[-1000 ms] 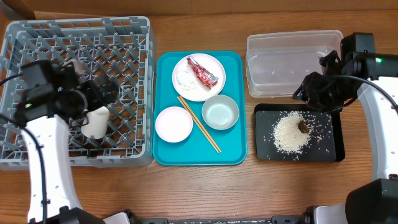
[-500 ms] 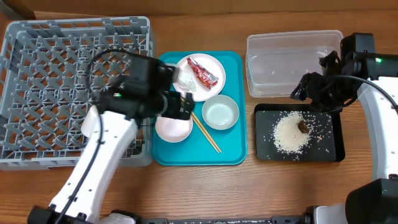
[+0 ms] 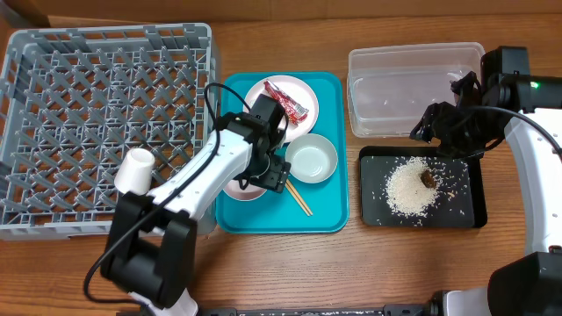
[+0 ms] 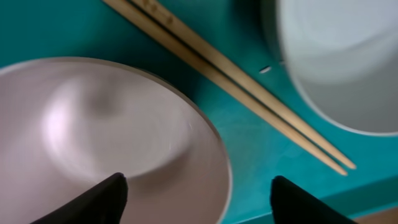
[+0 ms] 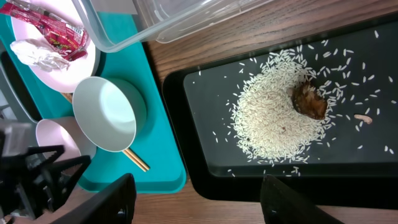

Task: Sort waste into correct bins and load items into the dishwasher
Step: 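Reach the left gripper to the pink saucer and grasp it, then carry the pink saucer into the dish rack and release it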

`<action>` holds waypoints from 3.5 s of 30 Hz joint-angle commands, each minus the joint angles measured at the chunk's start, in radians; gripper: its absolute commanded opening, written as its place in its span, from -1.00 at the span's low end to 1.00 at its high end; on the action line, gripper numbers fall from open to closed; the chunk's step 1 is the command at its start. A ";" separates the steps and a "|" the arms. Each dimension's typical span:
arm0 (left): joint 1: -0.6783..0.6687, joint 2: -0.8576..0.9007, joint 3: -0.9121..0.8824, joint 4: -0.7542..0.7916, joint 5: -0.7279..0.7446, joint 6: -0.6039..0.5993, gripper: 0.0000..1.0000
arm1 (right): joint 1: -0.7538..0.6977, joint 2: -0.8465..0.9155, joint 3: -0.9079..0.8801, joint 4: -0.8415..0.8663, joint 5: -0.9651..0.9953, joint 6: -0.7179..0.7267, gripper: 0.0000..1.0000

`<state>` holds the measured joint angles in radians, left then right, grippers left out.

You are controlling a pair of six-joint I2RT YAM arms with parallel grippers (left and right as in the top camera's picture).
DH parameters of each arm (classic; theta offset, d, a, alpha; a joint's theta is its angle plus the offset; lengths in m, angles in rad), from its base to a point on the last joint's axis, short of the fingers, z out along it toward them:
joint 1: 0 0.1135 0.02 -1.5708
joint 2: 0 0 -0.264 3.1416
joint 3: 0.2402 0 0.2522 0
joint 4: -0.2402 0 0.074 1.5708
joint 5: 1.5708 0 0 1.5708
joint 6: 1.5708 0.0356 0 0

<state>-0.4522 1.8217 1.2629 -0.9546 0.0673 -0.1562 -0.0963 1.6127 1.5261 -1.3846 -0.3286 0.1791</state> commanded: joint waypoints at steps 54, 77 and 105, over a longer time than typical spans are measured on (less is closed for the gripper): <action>0.824 -0.007 0.449 -0.163 0.978 0.431 -0.92 | 0.002 -0.033 0.034 -0.014 0.007 -0.005 0.32; 0.902 0.226 0.448 -0.319 0.958 0.448 -0.92 | 0.002 -0.033 0.034 -0.014 0.007 -0.005 0.31; 0.998 0.132 0.538 -0.449 0.785 0.439 1.00 | 0.002 -0.033 0.034 -0.033 0.010 -0.005 0.32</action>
<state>0.5529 2.0277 1.7504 -1.4052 0.8543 0.2878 -0.0963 1.6127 1.5261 -1.4162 -0.3283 0.1787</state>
